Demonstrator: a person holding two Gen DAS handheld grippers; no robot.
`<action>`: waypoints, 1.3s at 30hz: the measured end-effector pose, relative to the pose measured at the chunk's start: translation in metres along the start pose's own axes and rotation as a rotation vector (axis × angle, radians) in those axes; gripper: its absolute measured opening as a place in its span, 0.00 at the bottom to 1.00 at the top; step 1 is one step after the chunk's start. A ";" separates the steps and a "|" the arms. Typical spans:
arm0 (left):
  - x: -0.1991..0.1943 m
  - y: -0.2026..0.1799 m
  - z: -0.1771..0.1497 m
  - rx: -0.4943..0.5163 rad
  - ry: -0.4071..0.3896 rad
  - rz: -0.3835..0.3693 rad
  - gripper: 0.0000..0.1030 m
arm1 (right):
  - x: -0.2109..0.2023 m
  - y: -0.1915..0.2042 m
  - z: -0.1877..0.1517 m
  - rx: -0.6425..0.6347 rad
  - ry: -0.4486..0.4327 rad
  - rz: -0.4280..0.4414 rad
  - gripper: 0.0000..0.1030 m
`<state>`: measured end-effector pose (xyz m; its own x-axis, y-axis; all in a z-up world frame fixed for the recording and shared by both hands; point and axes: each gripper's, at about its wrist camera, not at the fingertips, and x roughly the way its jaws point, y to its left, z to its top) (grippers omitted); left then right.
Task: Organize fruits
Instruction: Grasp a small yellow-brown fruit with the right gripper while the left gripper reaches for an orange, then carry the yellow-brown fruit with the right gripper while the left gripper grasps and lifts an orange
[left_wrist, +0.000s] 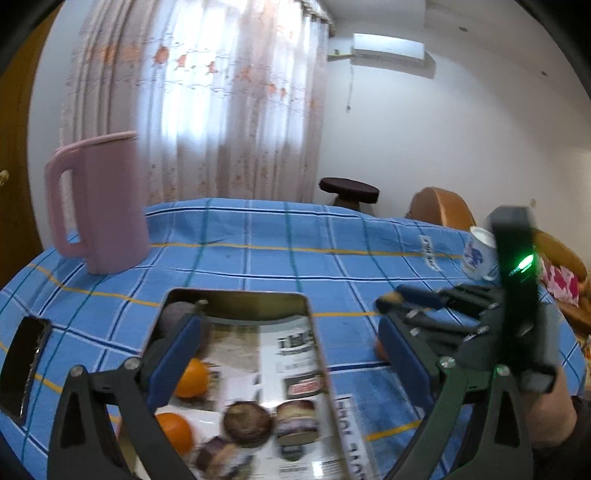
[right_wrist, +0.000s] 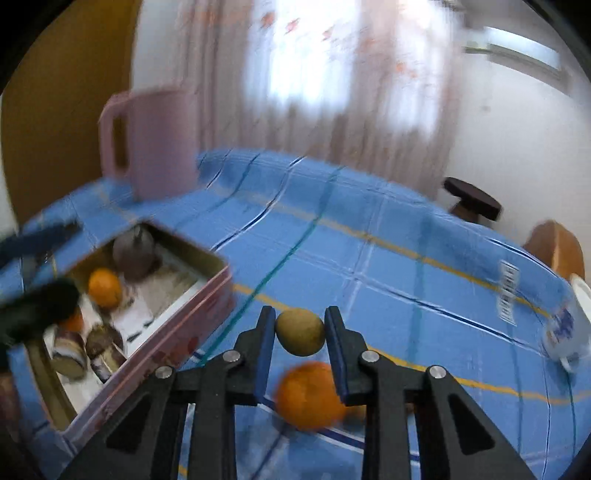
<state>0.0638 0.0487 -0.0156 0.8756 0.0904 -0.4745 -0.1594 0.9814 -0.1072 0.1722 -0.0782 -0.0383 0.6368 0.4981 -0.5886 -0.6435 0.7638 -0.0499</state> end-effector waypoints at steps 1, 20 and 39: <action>0.004 -0.011 0.001 0.021 0.002 -0.008 0.96 | -0.008 -0.013 -0.002 0.048 -0.018 -0.014 0.28; 0.097 -0.101 -0.018 0.121 0.265 -0.092 0.77 | -0.030 -0.093 -0.046 0.283 -0.032 -0.132 0.28; 0.092 -0.093 -0.017 0.079 0.251 -0.170 0.47 | -0.050 -0.084 -0.049 0.245 -0.132 -0.114 0.28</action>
<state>0.1515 -0.0374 -0.0644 0.7452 -0.1116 -0.6574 0.0243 0.9898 -0.1404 0.1739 -0.1876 -0.0436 0.7589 0.4405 -0.4797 -0.4536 0.8860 0.0961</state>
